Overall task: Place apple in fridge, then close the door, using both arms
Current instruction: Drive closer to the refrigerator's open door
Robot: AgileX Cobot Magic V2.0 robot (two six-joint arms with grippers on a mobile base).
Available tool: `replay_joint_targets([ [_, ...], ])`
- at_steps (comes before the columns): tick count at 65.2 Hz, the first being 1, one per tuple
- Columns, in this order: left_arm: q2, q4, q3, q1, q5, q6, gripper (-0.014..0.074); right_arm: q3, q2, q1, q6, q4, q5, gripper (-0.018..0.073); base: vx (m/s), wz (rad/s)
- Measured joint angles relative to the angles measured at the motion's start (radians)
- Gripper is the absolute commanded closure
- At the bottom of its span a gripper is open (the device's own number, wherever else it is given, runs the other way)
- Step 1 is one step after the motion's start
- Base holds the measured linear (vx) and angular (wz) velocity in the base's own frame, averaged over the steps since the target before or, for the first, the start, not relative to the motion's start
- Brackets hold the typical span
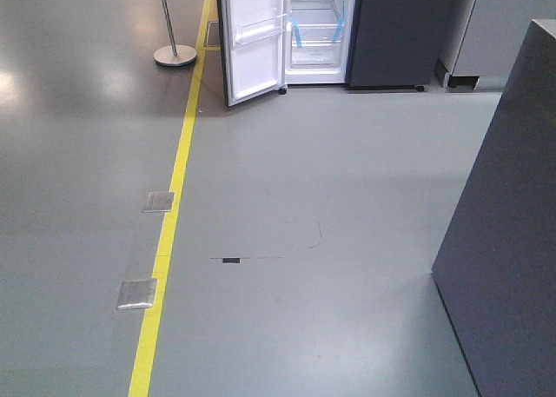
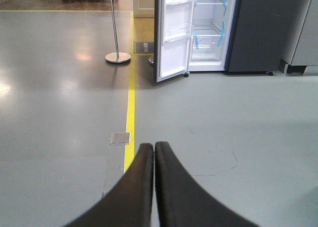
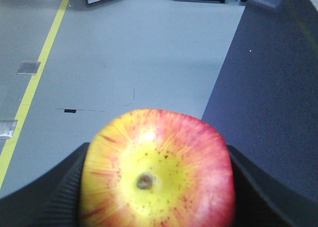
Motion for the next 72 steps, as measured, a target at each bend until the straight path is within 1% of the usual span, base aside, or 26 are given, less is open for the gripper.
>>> replay_joint_targets([
  [72, 0.0, 0.0, 0.0, 0.0, 0.0, 0.0, 0.0602, 0.0, 0.0, 0.0, 0.0, 0.0, 0.0, 0.0344, 0.15, 0.02],
])
